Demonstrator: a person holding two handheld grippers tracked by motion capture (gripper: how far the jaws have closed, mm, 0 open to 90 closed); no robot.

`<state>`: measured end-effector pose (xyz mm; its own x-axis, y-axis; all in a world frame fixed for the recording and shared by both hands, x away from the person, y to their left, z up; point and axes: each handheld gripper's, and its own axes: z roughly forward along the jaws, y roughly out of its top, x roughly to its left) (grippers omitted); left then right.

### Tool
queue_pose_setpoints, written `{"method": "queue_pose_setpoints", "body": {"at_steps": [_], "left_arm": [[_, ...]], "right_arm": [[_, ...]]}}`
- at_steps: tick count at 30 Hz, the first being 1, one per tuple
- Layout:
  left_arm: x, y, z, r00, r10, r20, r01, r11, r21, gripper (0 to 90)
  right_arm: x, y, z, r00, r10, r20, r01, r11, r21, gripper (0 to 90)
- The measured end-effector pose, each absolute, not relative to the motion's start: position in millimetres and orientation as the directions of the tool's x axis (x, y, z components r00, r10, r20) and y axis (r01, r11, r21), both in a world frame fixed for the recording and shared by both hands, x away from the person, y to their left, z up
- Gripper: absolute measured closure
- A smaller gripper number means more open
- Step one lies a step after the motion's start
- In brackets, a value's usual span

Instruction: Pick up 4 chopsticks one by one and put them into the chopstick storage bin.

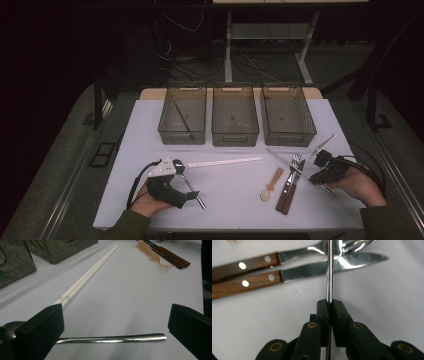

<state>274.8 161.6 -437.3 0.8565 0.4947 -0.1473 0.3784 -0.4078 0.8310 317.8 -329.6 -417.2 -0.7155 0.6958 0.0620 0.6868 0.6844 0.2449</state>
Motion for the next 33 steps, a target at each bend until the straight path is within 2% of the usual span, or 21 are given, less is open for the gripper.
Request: {"method": "queue_pose_setpoints", "body": {"at_steps": [20, 33], "left_arm": [[274.7, 161.6, -437.3, 0.856, 0.496, -0.146, 0.379, -0.408, 0.831, 0.0], [275.2, 161.9, -437.4, 0.855, 0.497, -0.146, 0.379, -0.408, 0.831, 0.0]], "right_arm": [[315.8, -329.3, -400.0, -0.732, 0.663, 0.157, 0.62, 0.552, 0.558, 85.1], [317.6, -312.5, -399.4, -0.732, 0.659, 0.171, 0.573, 0.46, 0.678, 85.1]]}}
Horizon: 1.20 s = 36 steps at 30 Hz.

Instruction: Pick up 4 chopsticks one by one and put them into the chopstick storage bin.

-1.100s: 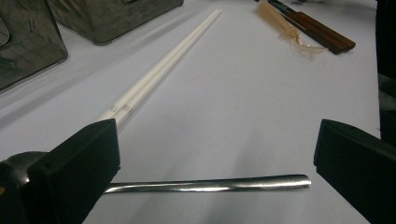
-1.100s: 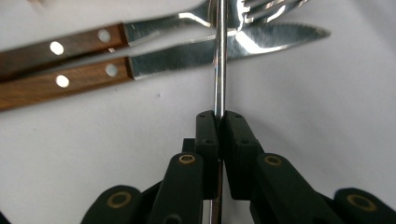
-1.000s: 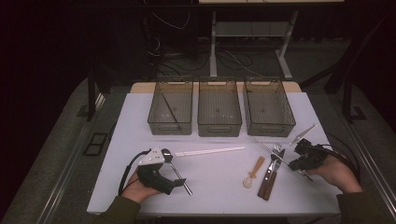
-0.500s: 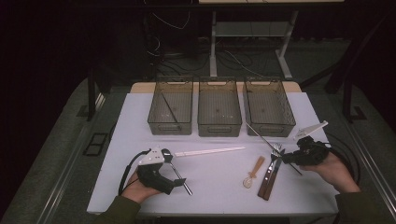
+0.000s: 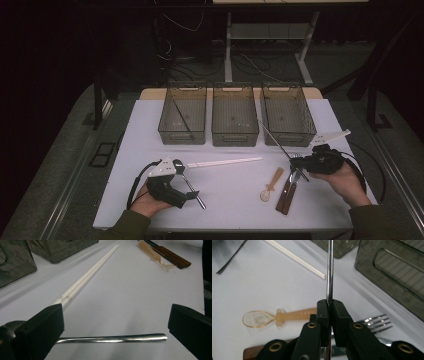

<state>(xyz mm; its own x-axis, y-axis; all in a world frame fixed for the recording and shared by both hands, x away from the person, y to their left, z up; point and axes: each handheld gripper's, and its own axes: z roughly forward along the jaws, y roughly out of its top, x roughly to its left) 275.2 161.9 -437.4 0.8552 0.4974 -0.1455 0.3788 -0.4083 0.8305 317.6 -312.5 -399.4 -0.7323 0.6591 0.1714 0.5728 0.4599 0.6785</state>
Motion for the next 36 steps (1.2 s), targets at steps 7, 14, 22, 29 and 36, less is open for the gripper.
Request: {"method": "queue_pose_setpoints", "body": {"at_steps": [7, 14, 22, 29, 36], "left_arm": [[275.3, 162.2, -437.3, 0.854, 0.499, -0.15, 0.381, -0.403, 0.832, 0.0], [275.4, 162.0, -437.6, 0.854, 0.498, -0.151, 0.382, -0.402, 0.832, 0.0], [275.3, 161.6, -438.0, 0.851, 0.501, -0.156, 0.386, -0.395, 0.834, 0.0], [275.7, 162.4, -437.9, 0.853, 0.499, -0.151, 0.383, -0.403, 0.831, 0.0], [275.7, 162.5, -437.8, 0.852, 0.501, -0.154, 0.385, -0.399, 0.832, 0.0]], "right_arm": [[321.4, -300.3, -398.2, -0.74, 0.649, 0.174, 0.546, 0.43, 0.719, 85.1], [327.0, -289.2, -397.2, -0.737, 0.651, 0.182, 0.531, 0.39, 0.752, 85.2], [332.3, -275.3, -392.1, -0.746, 0.64, 0.183, 0.502, 0.361, 0.786, 85.1], [338.0, -264.1, -389.3, -0.749, 0.637, 0.182, 0.486, 0.341, 0.804, 85.2], [345.4, -250.3, -385.8, -0.754, 0.632, 0.178, 0.468, 0.328, 0.821, 85.2]]}}
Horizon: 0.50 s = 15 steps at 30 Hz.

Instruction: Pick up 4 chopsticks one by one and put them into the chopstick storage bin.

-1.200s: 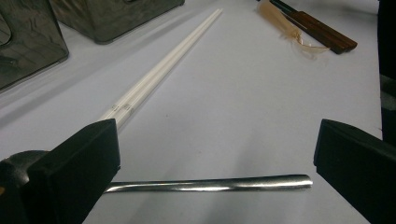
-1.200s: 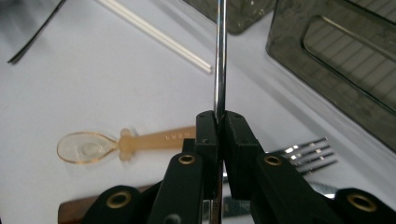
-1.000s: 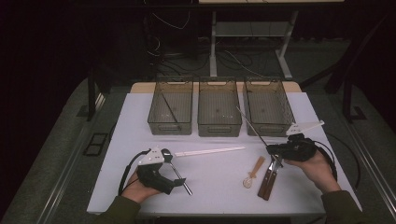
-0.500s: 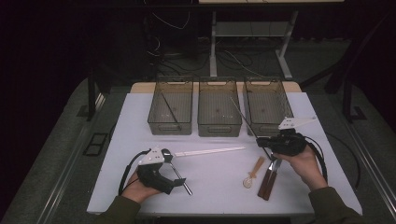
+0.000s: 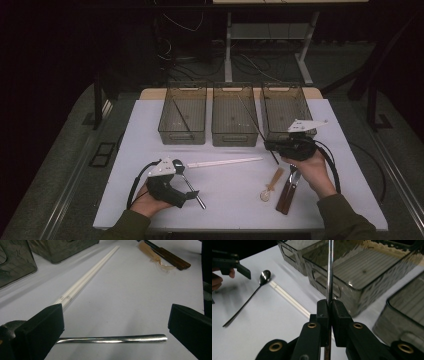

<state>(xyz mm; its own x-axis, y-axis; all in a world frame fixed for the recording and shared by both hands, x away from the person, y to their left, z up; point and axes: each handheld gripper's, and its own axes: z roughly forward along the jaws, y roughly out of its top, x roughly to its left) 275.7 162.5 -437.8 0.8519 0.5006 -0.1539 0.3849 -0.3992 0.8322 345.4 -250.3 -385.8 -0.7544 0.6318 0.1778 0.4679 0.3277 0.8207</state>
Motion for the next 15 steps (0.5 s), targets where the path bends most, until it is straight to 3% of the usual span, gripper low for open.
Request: {"method": "queue_pose_setpoints", "body": {"at_steps": [15], "left_arm": [[275.3, 161.9, -438.1, 0.85, 0.503, -0.157, 0.385, -0.391, 0.836, 0.0]], "right_arm": [[373.9, -197.0, -370.2, -0.767, 0.617, 0.178, 0.433, 0.292, 0.853, 85.1]]}}
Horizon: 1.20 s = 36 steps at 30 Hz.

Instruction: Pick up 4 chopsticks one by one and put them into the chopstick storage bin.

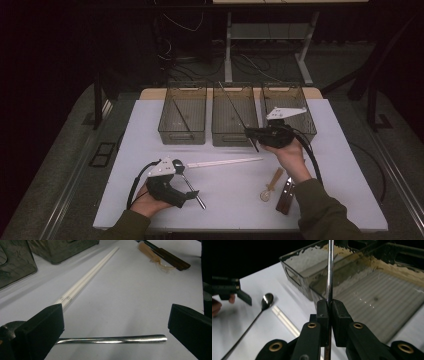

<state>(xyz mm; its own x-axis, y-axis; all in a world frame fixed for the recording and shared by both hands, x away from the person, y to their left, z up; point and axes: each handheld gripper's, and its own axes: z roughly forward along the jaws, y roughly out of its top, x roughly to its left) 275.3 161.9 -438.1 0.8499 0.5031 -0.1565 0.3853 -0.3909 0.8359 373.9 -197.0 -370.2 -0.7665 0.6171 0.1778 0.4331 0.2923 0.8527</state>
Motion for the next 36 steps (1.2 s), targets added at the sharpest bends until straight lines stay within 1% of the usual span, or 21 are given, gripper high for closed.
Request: {"method": "queue_pose_setpoints", "body": {"at_steps": [10, 13, 29, 36], "left_arm": [[275.2, 161.3, -438.0, 0.854, 0.497, -0.154, 0.38, -0.392, 0.838, 0.0], [275.1, 160.6, -438.1, 0.856, 0.494, -0.155, 0.379, -0.394, 0.837, 0.0], [274.9, 161.5, -436.6, 0.859, 0.489, -0.15, 0.372, -0.395, 0.84, 0.0], [274.1, 161.0, -435.9, 0.857, 0.491, -0.155, 0.373, -0.385, 0.844, 0.0]], "right_arm": [[399.9, -159.4, -356.5, -0.748, 0.636, 0.191, 0.437, 0.256, 0.862, 85.1], [407.5, -149.3, -353.6, -0.741, 0.637, 0.212, 0.452, 0.24, 0.859, 85.1], [446.0, -87.7, -341.3, -0.729, 0.656, 0.198, 0.461, 0.256, 0.85, 85.1], [458.2, -59.1, -342.3, -0.723, 0.664, 0.188, 0.47, 0.274, 0.839, 85.1]]}}
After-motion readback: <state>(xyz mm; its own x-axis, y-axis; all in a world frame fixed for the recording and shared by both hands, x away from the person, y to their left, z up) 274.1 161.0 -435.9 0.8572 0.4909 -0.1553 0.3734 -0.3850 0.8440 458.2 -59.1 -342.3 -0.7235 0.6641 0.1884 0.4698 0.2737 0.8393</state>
